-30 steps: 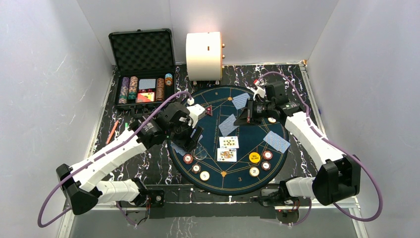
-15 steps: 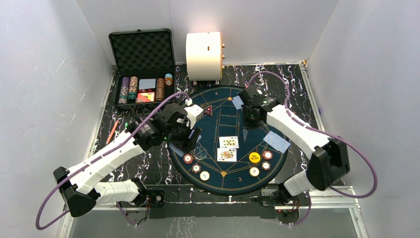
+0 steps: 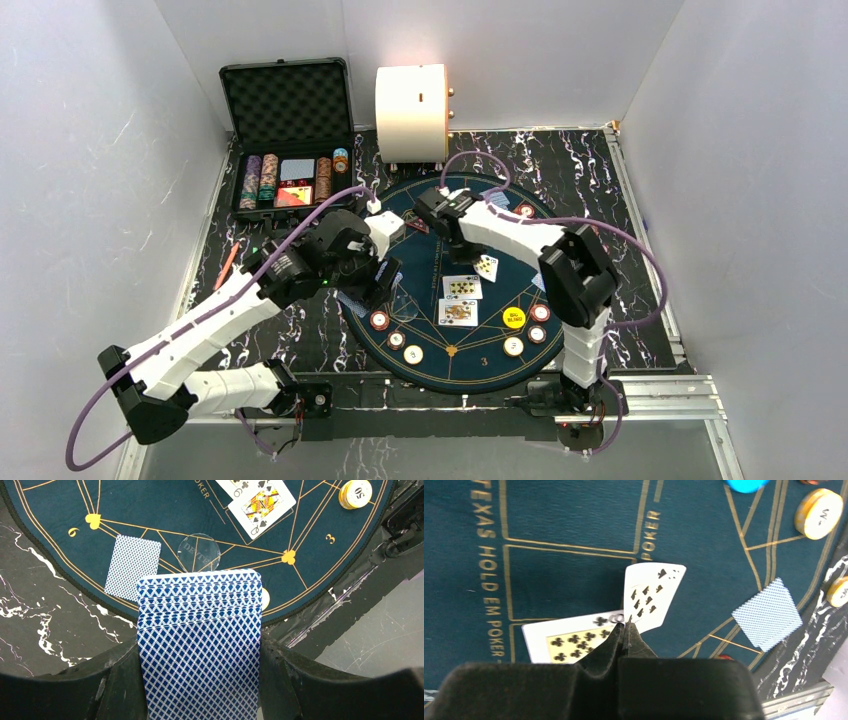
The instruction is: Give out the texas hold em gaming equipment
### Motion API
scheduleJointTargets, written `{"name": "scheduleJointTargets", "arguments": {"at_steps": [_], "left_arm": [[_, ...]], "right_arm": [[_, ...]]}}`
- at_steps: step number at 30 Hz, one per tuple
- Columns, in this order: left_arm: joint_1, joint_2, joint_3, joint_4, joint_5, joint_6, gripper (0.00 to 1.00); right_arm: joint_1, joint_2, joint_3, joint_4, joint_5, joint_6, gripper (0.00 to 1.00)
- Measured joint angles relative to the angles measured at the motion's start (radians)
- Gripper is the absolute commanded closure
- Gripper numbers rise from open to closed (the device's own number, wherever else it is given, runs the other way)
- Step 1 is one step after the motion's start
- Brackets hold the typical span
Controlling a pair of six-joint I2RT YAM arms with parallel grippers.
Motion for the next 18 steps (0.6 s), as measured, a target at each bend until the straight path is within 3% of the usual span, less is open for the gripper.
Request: {"name": "scheduleJointTargets", "arguments": {"at_steps": [8,18], "left_arm": [[0.000,-0.023,-0.002,-0.013,-0.007,-0.003,1.00],[0.000,-0.027,-0.002,-0.025,-0.011,-0.007,1.00]], "right_arm": [[0.060,0.122,0.074,0.026,-0.021,0.009,1.00],[0.075,0.166,0.110,0.047,-0.023,0.005,1.00]]}}
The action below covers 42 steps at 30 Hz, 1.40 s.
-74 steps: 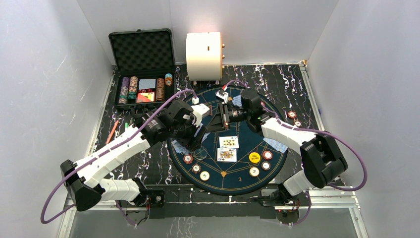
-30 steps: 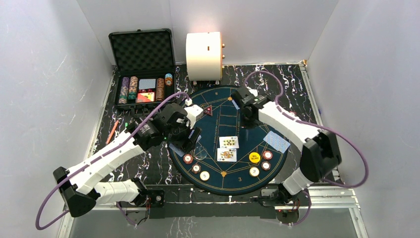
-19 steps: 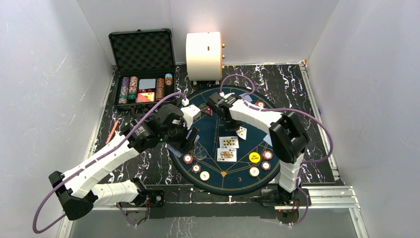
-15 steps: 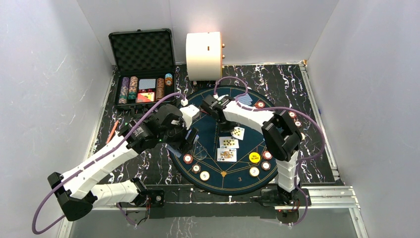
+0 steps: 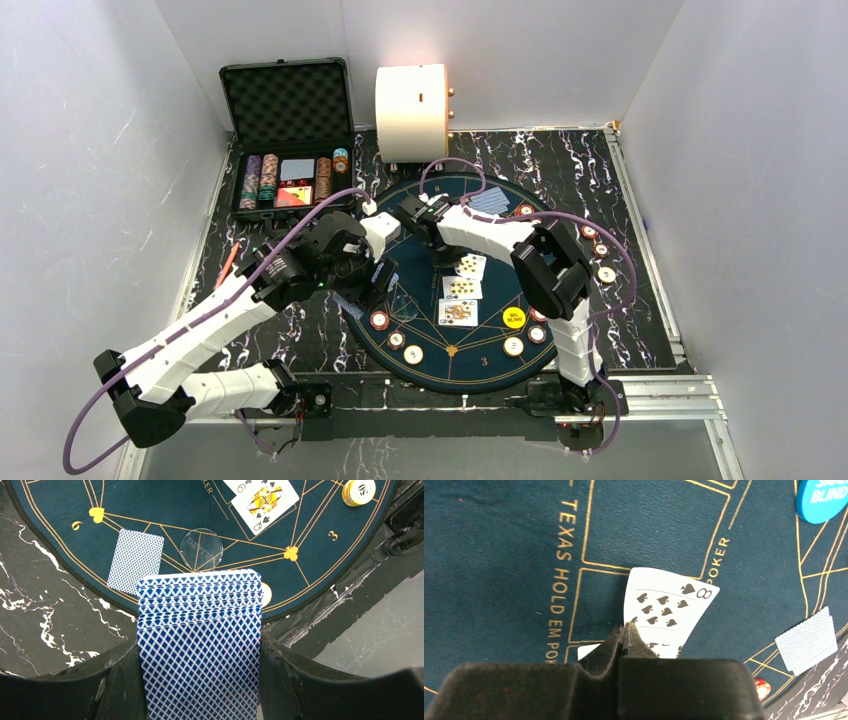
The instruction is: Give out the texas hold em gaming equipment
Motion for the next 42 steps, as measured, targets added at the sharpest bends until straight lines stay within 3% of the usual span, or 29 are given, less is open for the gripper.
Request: {"name": "scheduleJointTargets", "arguments": {"at_steps": [7,12,17,23,27,31,34,38,42], "left_arm": [[0.000,0.001,0.000,0.000,0.000,-0.003,1.00],[0.000,0.001,0.000,0.000,0.000,-0.004,1.00],[0.000,0.003,0.000,-0.001,0.000,-0.005,1.00],[0.000,0.013,0.000,-0.004,0.000,-0.007,1.00],[0.000,0.032,0.000,-0.005,0.001,-0.010,1.00],[0.000,0.069,0.006,-0.009,0.002,-0.011,1.00],[0.000,0.116,0.023,-0.013,0.005,-0.011,1.00],[0.000,0.179,0.042,-0.007,0.014,-0.011,1.00],[-0.001,0.219,0.062,0.003,0.029,-0.010,1.00]], "right_arm": [[0.011,0.038,0.037,0.014,-0.009,-0.018,0.94],[0.014,0.039,0.061,0.020,-0.030,-0.024,0.78],[0.014,0.039,0.070,0.024,-0.059,-0.021,0.50],[0.013,-0.014,0.050,0.023,-0.103,-0.025,0.45],[0.006,-0.150,-0.011,0.037,-0.170,-0.029,0.30],[-0.058,-0.390,-0.174,0.122,-0.338,-0.071,0.20],[-0.237,-0.557,-0.322,0.212,-0.555,-0.115,0.15],[-0.409,-0.580,-0.406,0.314,-0.846,-0.137,0.12],[-0.386,-0.562,-0.474,0.487,-1.159,-0.075,0.02]]}}
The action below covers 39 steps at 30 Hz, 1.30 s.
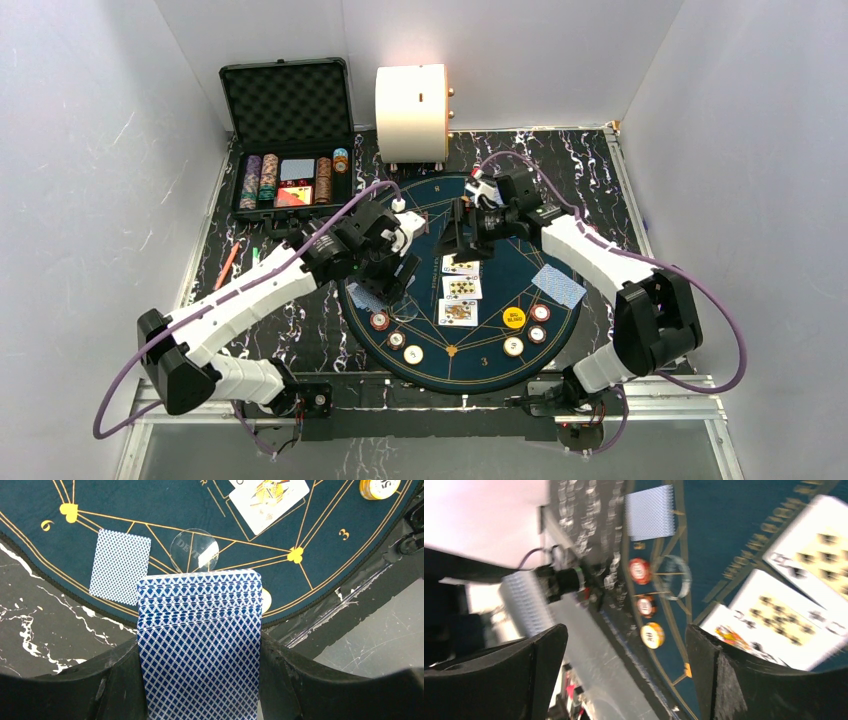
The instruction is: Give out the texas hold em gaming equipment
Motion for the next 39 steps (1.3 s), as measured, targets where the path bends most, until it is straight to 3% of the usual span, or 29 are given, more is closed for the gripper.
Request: {"name": "scheduleJointTargets", "arguments": {"at_steps": [5,13,24,39], "left_arm": [[-0.002,0.019,0.016,0.014,0.011,0.001,1.00],[-0.008,0.031,0.026,0.021,0.018,0.004,1.00],[-0.013,0.031,0.026,0.025,0.018,0.004,1.00],[-0.013,0.024,0.026,0.025,0.018,0.004,1.00]], "right_arm": [[0.056,0.003,-0.040,0.212,-0.194,0.119,0.01],[0.140,0.066,-0.040,0.386,-0.273,0.219,0.02],[0.244,0.136,-0.018,0.414,-0.271,0.243,0.02],[0.209,0.126,0.014,0.297,-0.229,0.182,0.09]]}}
